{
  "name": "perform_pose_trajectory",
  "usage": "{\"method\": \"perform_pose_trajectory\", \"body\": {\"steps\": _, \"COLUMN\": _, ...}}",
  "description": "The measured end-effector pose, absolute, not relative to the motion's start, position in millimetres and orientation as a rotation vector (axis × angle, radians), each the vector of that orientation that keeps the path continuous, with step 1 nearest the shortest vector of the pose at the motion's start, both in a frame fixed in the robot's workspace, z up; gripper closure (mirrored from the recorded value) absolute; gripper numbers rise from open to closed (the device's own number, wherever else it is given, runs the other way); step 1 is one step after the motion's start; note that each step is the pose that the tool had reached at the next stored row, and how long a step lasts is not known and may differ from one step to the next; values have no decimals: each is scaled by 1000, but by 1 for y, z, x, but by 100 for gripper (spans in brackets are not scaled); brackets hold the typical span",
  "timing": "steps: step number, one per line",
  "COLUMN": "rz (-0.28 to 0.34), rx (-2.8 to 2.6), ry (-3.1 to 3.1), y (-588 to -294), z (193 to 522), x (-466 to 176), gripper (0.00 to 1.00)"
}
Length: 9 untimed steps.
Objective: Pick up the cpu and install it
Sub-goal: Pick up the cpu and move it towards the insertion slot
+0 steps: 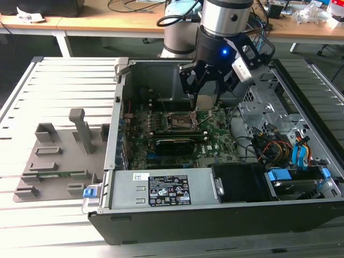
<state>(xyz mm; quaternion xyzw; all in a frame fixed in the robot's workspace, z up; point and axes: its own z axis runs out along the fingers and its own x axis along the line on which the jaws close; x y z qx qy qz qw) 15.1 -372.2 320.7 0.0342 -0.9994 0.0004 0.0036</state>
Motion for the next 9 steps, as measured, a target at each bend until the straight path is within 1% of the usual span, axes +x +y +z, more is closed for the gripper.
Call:
{"method": "perform_pose_trajectory", "body": {"steps": 3, "rz": 1, "rx": 108, "ry": -3132, "y": -361, "z": 314, "x": 14, "gripper": 45}}
{"method": "perform_pose_trajectory", "body": {"steps": 9, "rz": 1, "rx": 108, "ry": -3133, "y": -352, "z": 310, "x": 10, "gripper": 45}}
